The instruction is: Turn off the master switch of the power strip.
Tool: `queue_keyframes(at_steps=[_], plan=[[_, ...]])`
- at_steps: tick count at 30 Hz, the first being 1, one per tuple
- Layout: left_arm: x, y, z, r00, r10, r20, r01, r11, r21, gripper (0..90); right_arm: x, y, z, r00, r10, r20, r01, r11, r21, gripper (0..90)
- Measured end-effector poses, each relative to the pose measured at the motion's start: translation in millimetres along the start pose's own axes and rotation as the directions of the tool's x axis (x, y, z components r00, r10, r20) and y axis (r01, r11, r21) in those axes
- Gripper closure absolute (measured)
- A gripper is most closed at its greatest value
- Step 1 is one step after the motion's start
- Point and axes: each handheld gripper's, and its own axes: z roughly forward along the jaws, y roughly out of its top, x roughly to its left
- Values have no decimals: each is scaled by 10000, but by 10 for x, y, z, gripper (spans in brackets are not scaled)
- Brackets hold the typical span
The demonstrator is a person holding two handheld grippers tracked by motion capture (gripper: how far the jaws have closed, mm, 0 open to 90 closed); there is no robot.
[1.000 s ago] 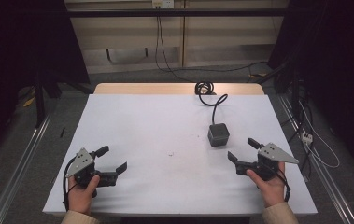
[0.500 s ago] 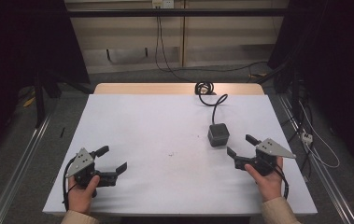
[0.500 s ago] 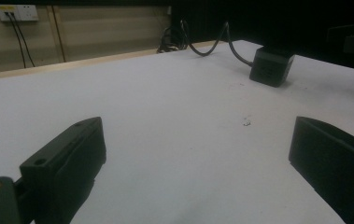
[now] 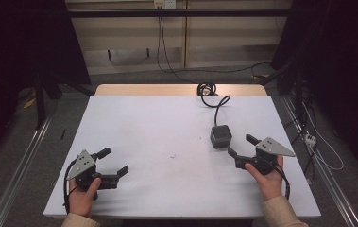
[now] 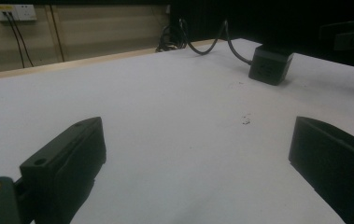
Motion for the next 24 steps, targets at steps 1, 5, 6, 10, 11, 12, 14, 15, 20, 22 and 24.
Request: queue_keyframes(at_steps=[1,5,6,10,11,12,14,15,20,22,24], plan=[[-2,0,1,10000,-29,4,29,10000,-2,36,1,0,9,10000,-20,-1,20,10000,18,137],[-2,2,2,10000,7,22,-7,10000,9,36,3,4,27,10000,-65,-20,65,10000,38,147],[-4,1,3,10000,-10,33,10,10000,9,36,3,10,36,10000,-62,-7,62,10000,40,151],[-8,-2,9,10000,-6,42,5,10000,44,36,-5,18,53,10000,-46,-34,46,10000,41,176],[-9,-2,9,10000,-11,39,11,10000,42,37,-7,19,58,10000,-47,-37,47,10000,39,184],[-10,-1,9,10000,-1,33,1,10000,40,37,-7,19,58,10000,-47,-37,47,10000,39,184],[-9,-1,8,10000,7,39,-7,10000,25,36,-10,22,79,9999,-136,-48,137,9998,132,193],[-8,-1,7,10000,12,33,-12,10000,29,36,-10,22,83,9999,-134,-41,135,9998,149,197],[-3,-4,1,10000,-25,4,25,10000,22,36,-10,28,103,9998,-151,-139,154,9997,208,227],[-2,-4,3,10000,1,15,-1,10000,29,36,-7,38,111,9997,-205,-165,209,9995,217,241],[-6,-4,5,10000,-31,0,31,10000,21,36,-8,46,127,9996,-205,-179,209,9996,210,247]])
